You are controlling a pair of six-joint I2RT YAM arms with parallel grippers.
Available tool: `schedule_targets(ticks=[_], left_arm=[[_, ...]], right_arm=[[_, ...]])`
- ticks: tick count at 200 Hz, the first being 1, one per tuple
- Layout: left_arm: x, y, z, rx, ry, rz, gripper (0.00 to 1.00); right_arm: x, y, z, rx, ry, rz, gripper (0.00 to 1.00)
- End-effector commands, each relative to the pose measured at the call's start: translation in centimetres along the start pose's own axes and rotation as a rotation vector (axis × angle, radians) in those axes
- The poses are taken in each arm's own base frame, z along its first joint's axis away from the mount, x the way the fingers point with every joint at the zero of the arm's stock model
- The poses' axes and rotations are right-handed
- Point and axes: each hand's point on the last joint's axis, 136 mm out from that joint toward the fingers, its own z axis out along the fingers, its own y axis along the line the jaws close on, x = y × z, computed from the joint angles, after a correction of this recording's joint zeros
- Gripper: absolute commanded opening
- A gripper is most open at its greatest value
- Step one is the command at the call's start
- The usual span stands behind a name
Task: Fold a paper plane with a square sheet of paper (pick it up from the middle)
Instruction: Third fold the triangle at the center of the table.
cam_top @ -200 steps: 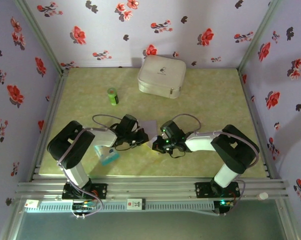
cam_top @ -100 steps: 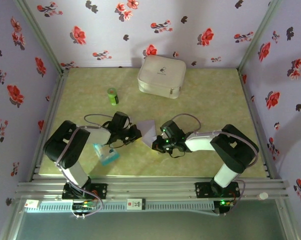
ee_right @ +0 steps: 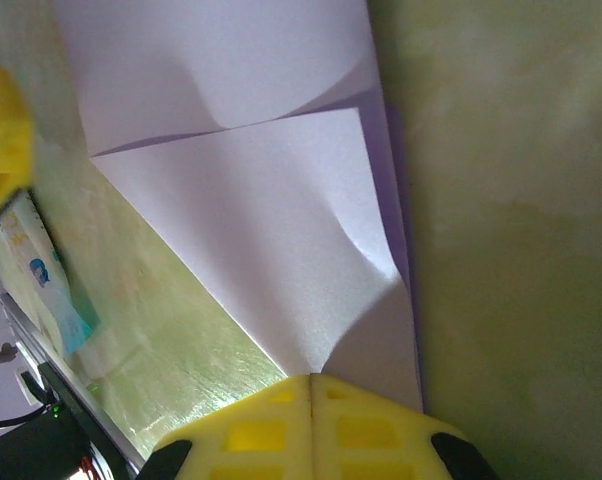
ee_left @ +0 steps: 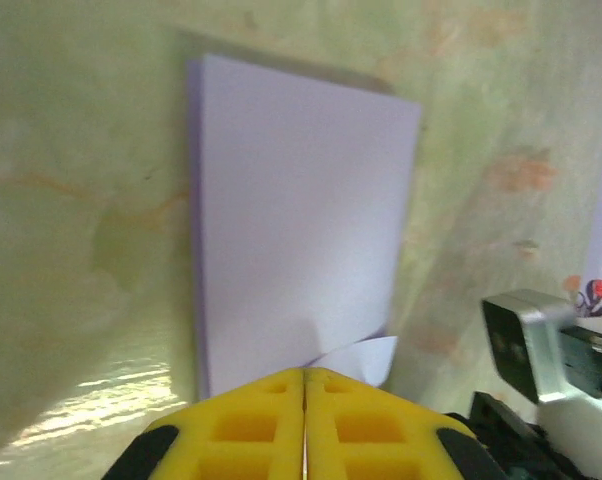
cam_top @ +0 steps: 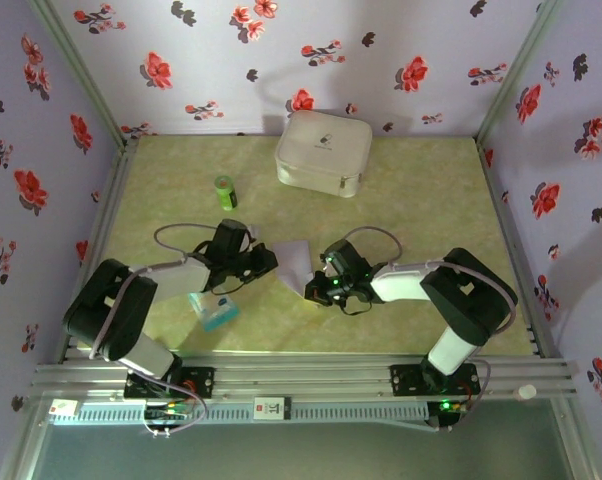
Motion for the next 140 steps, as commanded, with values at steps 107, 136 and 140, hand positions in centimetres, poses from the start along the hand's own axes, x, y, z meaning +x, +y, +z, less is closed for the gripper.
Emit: schedule_targets(ticks=[107,136,140], left_arm=[[4.1,-0.4,3.4,-0.010,0.163,0.135,0.08],[4.8,2.8,3.7,-0.124,0.173,0.113,0.06],[5.0,3.2,3.6,-0.136,0.175,0.109,0.05]], right_arm=[[1.5,-4.3,0.1,0.149,0.070,0.057,0.02],[0.9,-2.7,-0.4,0.108,0.056,0.042,0.05],[0.6,-2.2,-0.5,0.097,0.048,0.036,0.05]])
